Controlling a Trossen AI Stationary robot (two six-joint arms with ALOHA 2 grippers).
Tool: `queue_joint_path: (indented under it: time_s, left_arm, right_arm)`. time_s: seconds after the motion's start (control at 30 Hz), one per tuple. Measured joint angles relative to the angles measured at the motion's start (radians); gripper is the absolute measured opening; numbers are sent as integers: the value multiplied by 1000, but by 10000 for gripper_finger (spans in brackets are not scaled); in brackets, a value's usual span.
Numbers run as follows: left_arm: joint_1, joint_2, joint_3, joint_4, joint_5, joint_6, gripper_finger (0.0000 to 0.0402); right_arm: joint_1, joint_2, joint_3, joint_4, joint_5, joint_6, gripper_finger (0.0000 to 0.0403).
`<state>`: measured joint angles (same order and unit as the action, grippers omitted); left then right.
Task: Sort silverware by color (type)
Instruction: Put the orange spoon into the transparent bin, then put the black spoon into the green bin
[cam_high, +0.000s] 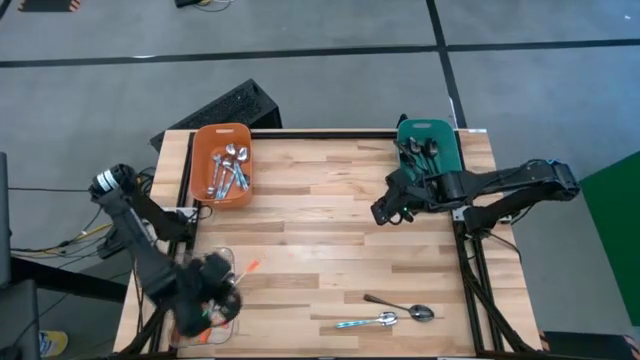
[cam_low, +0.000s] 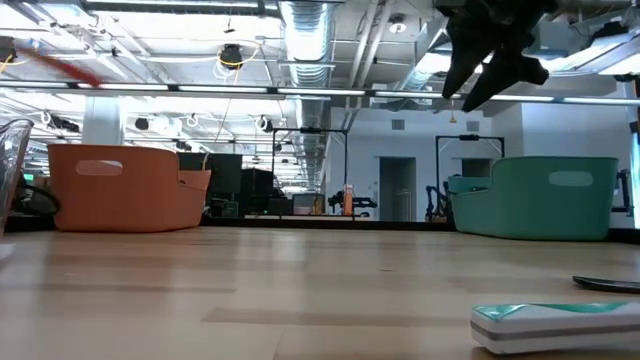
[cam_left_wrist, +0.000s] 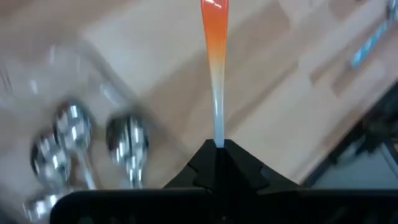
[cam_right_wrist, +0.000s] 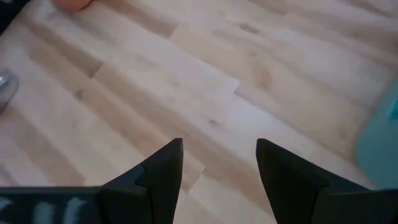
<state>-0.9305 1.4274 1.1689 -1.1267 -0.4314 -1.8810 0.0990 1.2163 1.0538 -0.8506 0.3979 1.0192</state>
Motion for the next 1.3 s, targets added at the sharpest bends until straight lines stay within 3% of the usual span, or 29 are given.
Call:
queue_joint_path:
  time_s: [0.1, 0.17, 0.27, 0.37, 0.7, 0.87, 1.1, 1.3]
  left_arm:
    - [-91, 27, -24, -14, 39, -118, 1]
    - [-132, 41, -50, -20, 108, -145, 1]
    - [-150, 72, -76, -12, 187, -149, 3]
    - [-155, 99, -105, -18, 233, -186, 17]
    - [-118, 105, -144, -27, 278, -202, 153]
    - [-100, 5, -144, -23, 179, -146, 196]
    - [-60, -164, -121, -24, -145, -20, 202]
    - [32, -228, -121, -17, -221, 163, 202]
  right_arm:
    - [51, 0, 0, 0, -33, 5, 226]
    - [99, 0, 0, -4, -110, -47, 226]
    - [186, 1, 0, -13, -222, -110, 226]
    - [279, 1, 0, -9, -230, -80, 226]
    - [532, 81, 2, -35, -239, 133, 226]
    - [610, 214, 0, -1, -330, 124, 226]
    - [691, 381, 23, 99, -415, 101, 213]
    - [719, 476, 39, 105, -426, 98, 189]
